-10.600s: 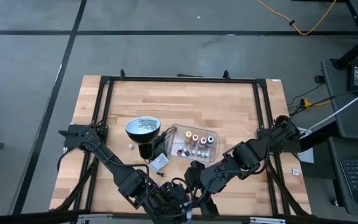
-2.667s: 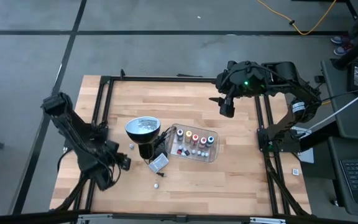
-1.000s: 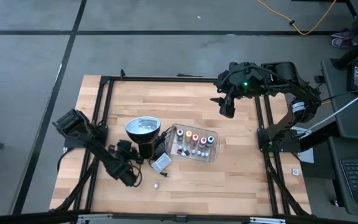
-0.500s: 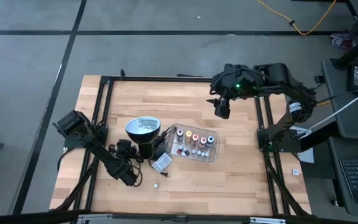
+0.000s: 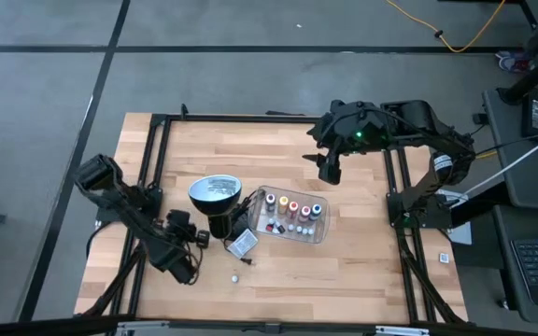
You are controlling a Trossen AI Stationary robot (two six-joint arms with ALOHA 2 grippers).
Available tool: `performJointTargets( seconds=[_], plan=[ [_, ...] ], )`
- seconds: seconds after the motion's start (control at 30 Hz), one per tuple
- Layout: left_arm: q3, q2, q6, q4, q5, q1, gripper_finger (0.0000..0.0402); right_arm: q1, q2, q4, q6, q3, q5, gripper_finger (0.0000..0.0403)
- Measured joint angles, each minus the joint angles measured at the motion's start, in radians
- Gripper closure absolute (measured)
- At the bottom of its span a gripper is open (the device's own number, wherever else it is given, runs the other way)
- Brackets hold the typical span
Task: Pick & Place food coloring
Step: Put the small red food coloring bottle into the transparent bin
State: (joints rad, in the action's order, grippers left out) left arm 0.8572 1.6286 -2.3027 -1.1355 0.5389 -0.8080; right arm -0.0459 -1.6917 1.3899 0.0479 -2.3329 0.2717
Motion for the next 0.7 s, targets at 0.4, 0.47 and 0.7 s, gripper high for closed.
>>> performJointTargets(
  seconds=[0.4,0.47,0.7],
  plan=[
    [0.081,-0.282,0.361,-0.090,-0.006,-0.076,0.0338,-0.007,0.000,-0.153,-0.080,0.000,-0.004,0.0118],
    [0.091,-0.314,0.442,-0.091,-0.048,-0.090,0.0338,-0.003,0.000,-0.169,-0.084,0.000,-0.004,0.0118],
    [0.200,-0.401,0.705,-0.091,-0.153,-0.146,0.0338,0.027,0.000,-0.202,-0.076,0.000,-0.003,0.0118]
  ],
)
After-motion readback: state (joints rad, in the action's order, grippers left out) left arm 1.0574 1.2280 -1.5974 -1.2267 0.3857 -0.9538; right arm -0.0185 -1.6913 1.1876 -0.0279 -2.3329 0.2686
